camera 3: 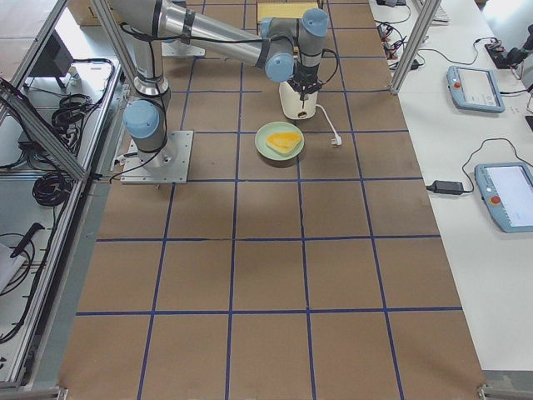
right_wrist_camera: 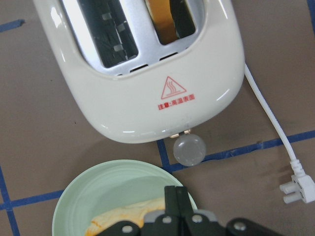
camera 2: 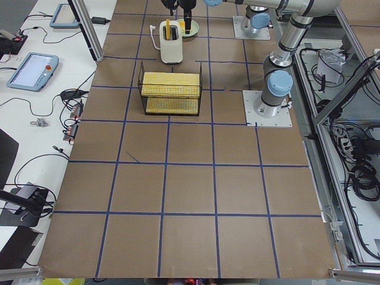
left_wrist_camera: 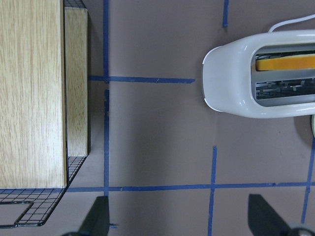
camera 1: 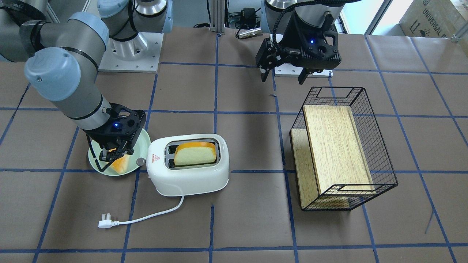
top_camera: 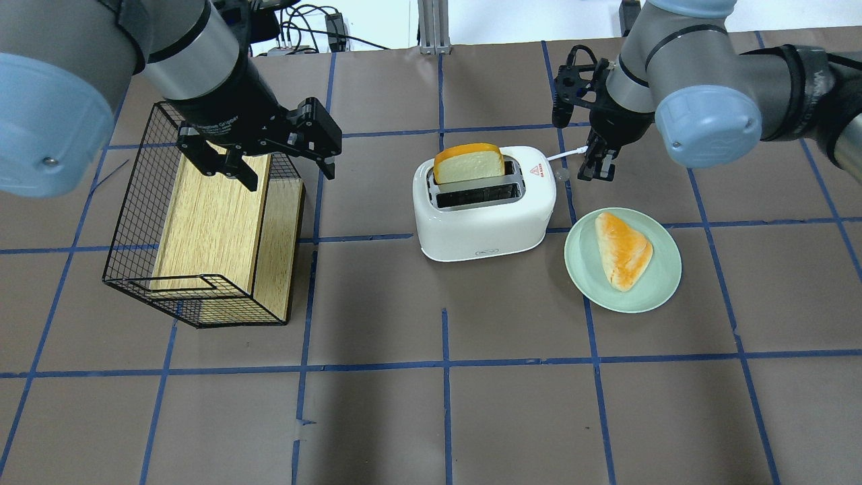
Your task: Press toaster with right arm
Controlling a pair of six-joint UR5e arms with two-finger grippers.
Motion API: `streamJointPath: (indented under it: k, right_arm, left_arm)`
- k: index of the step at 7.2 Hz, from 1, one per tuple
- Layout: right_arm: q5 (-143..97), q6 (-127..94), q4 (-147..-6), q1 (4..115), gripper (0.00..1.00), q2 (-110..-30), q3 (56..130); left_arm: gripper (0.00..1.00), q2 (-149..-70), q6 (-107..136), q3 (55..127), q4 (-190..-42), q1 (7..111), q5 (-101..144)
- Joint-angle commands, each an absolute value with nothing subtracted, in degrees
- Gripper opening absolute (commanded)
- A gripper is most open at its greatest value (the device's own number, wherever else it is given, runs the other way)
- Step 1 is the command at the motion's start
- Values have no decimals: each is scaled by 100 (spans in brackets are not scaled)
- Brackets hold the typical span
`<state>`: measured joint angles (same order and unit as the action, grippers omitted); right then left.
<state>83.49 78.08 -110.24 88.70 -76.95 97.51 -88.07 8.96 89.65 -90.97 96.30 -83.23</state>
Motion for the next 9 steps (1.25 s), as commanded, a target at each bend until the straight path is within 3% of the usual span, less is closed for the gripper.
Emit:
streamJointPath:
  k: [1, 9]
  right_arm:
    - [8174, 7979, -11030, 8877, 7, -7647, 9773]
    - [8174, 8068, -11750, 8868, 8, -6874, 9791]
  left_arm:
    - [100, -8807, 896, 8965, -9097, 9633, -8323]
    - [100, -8807, 896, 8965, -9097, 9633, -8323]
